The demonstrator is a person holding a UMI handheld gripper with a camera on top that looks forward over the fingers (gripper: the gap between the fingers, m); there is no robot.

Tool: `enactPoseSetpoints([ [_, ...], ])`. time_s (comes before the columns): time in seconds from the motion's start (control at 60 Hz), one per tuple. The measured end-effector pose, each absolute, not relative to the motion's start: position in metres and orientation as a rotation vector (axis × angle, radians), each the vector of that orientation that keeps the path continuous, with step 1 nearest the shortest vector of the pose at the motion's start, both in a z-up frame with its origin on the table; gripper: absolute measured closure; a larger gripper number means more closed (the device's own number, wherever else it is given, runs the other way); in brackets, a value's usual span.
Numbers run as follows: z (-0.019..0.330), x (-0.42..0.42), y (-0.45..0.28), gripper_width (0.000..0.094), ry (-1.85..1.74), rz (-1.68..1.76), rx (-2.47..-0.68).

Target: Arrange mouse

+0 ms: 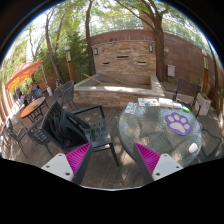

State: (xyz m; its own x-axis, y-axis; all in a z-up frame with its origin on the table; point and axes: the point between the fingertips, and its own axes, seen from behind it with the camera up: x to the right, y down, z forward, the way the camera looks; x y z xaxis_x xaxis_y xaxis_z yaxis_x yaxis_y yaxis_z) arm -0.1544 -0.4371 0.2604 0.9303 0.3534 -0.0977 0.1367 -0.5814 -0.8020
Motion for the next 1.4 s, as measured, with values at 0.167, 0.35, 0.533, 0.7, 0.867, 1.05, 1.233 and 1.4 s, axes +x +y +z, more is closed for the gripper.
enactPoseSetpoints([
  [0.167, 0.233, -0.116, -0.447, 0.0092, -0.312, 0.274, -2.246],
  [0.35, 0.153, 0.014, -0.453, 0.0095, -0.243, 0.218, -2.327],
  [0.533, 0.089, 0.165, -0.406, 0.0089, -0.174, 0.086, -2.308],
  [0.7, 0.052, 0.259, -0.338, 0.0094, -0.083, 0.015, -2.251],
  [0.867, 0.004, 0.302, -0.291, 0.0097, 0.025, 0.04, -2.299],
  [1.05, -0.011, 0.323, -0.256, 0.0093, 0.078, 0.053, -2.309],
  [1.233, -0.013, 0.317, -0.221, 0.0098, 0.072, 0.036, -2.299],
  [1.4, -0.011, 0.319, -0.223, 0.031, 0.055, -0.048, -2.305],
])
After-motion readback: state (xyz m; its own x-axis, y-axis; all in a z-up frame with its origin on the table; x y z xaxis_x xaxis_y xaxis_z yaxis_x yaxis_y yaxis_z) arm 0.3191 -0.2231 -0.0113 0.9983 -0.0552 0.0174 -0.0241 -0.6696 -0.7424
